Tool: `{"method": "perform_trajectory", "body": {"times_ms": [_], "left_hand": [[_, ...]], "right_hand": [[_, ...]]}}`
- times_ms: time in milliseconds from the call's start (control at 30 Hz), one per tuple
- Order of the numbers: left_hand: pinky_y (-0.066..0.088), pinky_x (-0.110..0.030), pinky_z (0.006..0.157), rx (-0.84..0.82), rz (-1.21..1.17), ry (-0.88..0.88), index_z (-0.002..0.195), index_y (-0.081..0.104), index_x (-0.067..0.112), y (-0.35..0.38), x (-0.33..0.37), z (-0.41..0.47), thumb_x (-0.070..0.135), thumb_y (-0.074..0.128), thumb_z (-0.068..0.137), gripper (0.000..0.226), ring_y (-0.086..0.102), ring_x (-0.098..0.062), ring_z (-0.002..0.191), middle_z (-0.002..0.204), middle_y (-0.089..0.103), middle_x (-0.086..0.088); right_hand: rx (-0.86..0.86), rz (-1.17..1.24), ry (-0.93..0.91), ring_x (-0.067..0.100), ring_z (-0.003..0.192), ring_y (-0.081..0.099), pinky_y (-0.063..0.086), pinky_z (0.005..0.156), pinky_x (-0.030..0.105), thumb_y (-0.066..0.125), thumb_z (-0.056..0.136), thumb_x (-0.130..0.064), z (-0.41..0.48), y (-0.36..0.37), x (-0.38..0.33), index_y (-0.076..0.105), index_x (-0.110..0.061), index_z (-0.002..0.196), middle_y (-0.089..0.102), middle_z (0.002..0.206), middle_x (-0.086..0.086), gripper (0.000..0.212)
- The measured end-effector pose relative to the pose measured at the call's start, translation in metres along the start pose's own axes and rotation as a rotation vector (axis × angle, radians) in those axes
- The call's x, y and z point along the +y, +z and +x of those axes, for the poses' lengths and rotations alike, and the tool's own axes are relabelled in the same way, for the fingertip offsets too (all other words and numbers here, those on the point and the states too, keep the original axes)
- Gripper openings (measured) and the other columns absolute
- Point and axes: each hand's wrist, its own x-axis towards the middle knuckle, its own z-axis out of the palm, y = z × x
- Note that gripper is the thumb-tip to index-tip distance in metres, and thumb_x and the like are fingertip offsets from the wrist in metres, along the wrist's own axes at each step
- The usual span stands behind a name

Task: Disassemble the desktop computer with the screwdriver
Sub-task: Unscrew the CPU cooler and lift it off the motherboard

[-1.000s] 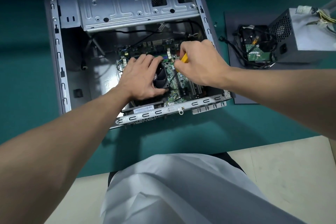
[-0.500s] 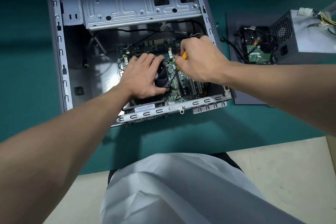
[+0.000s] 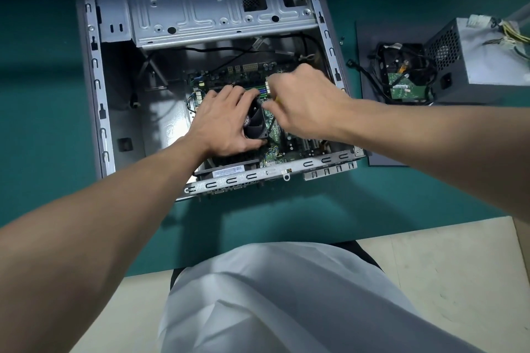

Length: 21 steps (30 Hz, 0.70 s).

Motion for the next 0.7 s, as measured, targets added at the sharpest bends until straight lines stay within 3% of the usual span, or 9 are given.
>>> {"method": "perform_trajectory", "body": {"times_ms": [67,167,233,400,467,567,633,700], "left_hand": [[0.034,-0.045,0.093,0.026,-0.010,-0.001,0.131,0.033,0.013,0.000,0.001,0.000,0.076,0.054,0.069,0.091,0.042,-0.027,0.107,0.119,0.049,-0.008],[0.034,-0.045,0.092,0.045,-0.026,0.005,0.127,0.035,0.012,0.000,0.000,-0.001,0.075,0.057,0.070,0.088,0.043,-0.027,0.105,0.116,0.050,-0.009],[0.034,-0.046,0.093,0.036,-0.029,0.005,0.129,0.035,0.012,0.000,0.000,-0.001,0.074,0.057,0.070,0.089,0.042,-0.026,0.105,0.116,0.049,-0.009],[0.032,-0.046,0.098,-0.008,-0.041,-0.008,0.137,0.032,0.013,0.000,-0.001,0.000,0.074,0.055,0.071,0.093,0.039,-0.025,0.109,0.119,0.046,-0.007],[0.032,-0.046,0.097,-0.010,-0.033,-0.008,0.135,0.034,0.013,0.000,-0.002,0.001,0.075,0.054,0.071,0.092,0.039,-0.024,0.108,0.119,0.046,-0.007],[0.032,-0.046,0.098,-0.027,-0.044,-0.005,0.134,0.036,0.016,0.001,-0.002,0.001,0.077,0.052,0.070,0.090,0.039,-0.024,0.110,0.120,0.046,-0.006],[0.031,-0.046,0.100,-0.010,-0.064,0.004,0.135,0.032,0.018,0.002,-0.003,0.001,0.076,0.055,0.070,0.090,0.039,-0.025,0.112,0.124,0.047,-0.008],[0.032,-0.046,0.098,0.005,-0.063,0.015,0.136,0.030,0.015,0.002,-0.003,0.000,0.076,0.055,0.070,0.093,0.040,-0.025,0.110,0.123,0.047,-0.009]], "right_hand": [[-0.076,-0.105,-0.145,0.032,0.068,0.047,0.039,0.059,0.034,0.057,0.092,-0.019,0.002,-0.007,-0.002,0.043,-0.012,0.073,0.044,0.074,0.009,0.024],[-0.166,-0.238,-0.312,0.030,0.071,0.056,0.046,0.060,0.036,0.059,0.088,-0.005,0.007,-0.014,-0.002,0.054,-0.005,0.075,0.050,0.077,0.009,0.014],[-0.224,-0.296,-0.442,0.028,0.074,0.058,0.048,0.063,0.035,0.057,0.088,0.000,0.007,-0.017,0.001,0.057,-0.002,0.081,0.050,0.080,0.007,0.008],[-0.346,-0.346,-0.665,0.026,0.081,0.058,0.046,0.068,0.031,0.049,0.092,-0.001,0.016,-0.030,0.004,0.046,-0.013,0.078,0.049,0.082,0.001,0.019],[-0.382,-0.366,-0.595,0.025,0.076,0.058,0.045,0.062,0.030,0.052,0.095,-0.012,0.020,-0.032,0.001,0.053,-0.009,0.081,0.056,0.082,0.004,0.014],[-0.390,-0.321,-0.265,0.016,0.055,0.051,0.033,0.045,0.025,0.045,0.099,-0.044,0.030,-0.029,-0.008,0.049,-0.012,0.069,0.050,0.063,0.002,0.044],[-0.440,-0.312,-0.076,0.020,0.057,0.053,0.035,0.049,0.026,0.039,0.101,-0.042,0.039,-0.030,-0.014,0.050,-0.012,0.067,0.054,0.064,0.005,0.047],[-0.430,-0.297,-0.061,0.024,0.067,0.052,0.042,0.061,0.032,0.049,0.097,-0.026,0.040,-0.035,-0.016,0.055,-0.007,0.076,0.054,0.073,0.005,0.029]]}}
